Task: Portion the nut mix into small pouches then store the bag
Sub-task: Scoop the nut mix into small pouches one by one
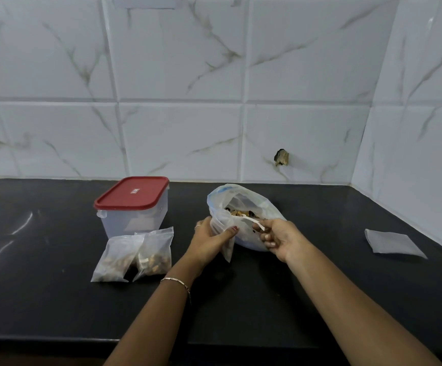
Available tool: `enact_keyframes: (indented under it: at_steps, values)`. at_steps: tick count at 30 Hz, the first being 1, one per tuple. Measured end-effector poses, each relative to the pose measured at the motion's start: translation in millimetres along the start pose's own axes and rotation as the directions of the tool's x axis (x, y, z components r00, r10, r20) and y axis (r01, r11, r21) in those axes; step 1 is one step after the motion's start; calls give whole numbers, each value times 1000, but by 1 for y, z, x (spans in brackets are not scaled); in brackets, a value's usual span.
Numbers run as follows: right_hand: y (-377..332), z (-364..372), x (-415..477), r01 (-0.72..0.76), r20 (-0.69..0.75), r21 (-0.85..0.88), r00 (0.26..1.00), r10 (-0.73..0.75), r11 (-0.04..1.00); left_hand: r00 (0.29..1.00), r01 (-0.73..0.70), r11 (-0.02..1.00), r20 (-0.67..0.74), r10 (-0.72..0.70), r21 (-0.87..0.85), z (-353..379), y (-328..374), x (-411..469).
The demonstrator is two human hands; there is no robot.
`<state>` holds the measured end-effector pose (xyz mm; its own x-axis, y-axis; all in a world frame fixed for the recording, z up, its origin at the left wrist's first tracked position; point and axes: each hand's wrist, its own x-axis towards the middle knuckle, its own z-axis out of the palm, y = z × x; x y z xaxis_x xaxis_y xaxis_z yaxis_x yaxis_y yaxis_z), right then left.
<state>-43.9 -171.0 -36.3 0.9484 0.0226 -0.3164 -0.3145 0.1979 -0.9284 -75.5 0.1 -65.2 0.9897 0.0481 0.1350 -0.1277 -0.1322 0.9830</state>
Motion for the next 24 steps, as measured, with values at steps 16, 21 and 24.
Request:
enact_keyframes:
  at_steps: [16, 21, 24]
  values:
    - [-27, -11, -50, 91, 37, -26, 995, -90, 995, 994, -90, 984, -53, 99, 156, -1, -5, -9]
    - [-24, -7, -61, 154, -2, -170, 988, -157, 973, 993, -89, 991, -62, 96, 99, 0, -5, -12]
    - [-24, 1, -64, 221, -33, -330, 969, -246, 918, 993, -91, 993, -66, 96, 81, 0, -5, -12]
